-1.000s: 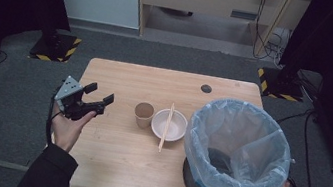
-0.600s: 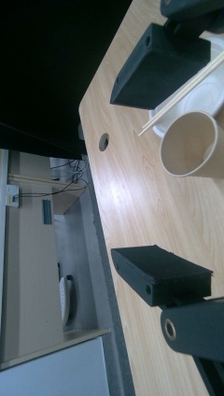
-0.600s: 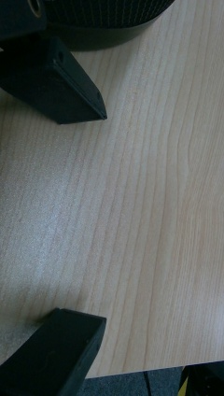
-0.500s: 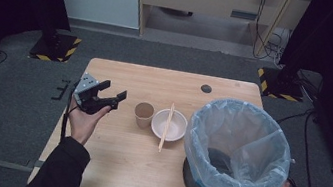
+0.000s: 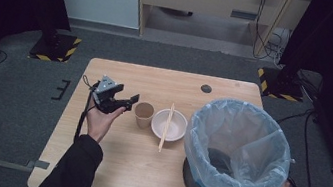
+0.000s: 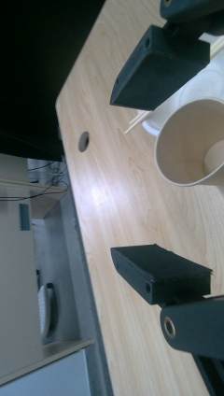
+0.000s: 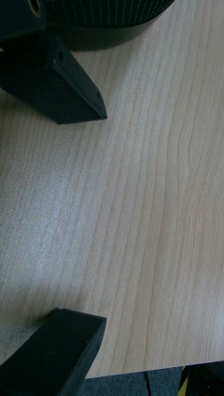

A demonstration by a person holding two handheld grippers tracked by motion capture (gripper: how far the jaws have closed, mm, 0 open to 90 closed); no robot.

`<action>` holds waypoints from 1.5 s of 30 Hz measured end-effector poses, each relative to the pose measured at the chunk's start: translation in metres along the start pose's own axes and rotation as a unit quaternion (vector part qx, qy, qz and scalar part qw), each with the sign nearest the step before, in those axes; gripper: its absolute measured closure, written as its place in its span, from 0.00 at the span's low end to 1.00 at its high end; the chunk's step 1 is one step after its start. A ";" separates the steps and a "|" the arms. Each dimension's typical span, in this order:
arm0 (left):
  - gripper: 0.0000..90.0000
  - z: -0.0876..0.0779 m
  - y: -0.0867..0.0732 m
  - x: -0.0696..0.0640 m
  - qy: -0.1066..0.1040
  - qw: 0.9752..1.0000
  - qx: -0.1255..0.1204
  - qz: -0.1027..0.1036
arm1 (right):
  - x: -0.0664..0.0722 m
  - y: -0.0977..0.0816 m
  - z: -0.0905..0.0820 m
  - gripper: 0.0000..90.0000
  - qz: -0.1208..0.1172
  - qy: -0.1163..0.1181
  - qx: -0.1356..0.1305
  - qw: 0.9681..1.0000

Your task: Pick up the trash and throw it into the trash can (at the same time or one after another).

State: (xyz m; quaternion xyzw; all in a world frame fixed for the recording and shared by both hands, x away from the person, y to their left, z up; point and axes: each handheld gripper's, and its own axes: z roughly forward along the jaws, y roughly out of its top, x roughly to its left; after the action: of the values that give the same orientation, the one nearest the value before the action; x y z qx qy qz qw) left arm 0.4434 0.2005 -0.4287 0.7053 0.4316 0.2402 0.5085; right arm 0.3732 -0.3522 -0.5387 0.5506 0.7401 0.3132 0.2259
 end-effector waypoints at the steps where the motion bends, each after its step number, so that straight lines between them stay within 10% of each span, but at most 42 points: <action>1: 0.24 0.002 -0.001 -0.001 -0.001 1.000 0.004 0.001 | 0.000 0.000 0.000 0.04 0.000 0.000 0.000 1.000; 22: 0.31 0.042 -0.037 0.006 -0.014 0.997 0.077 -0.027 | 0.000 0.000 0.000 0.04 0.000 0.000 0.000 1.000; 45: 0.63 0.049 -0.048 0.003 -0.028 0.991 0.126 -0.027 | 0.000 0.000 0.000 0.04 0.000 0.000 0.000 1.000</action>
State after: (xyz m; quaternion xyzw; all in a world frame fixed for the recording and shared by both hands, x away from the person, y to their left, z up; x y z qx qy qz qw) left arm 0.4655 0.1834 -0.4909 0.7582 0.4634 0.1501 0.4335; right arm 0.3732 -0.3522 -0.5387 0.5506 0.7401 0.3133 0.2258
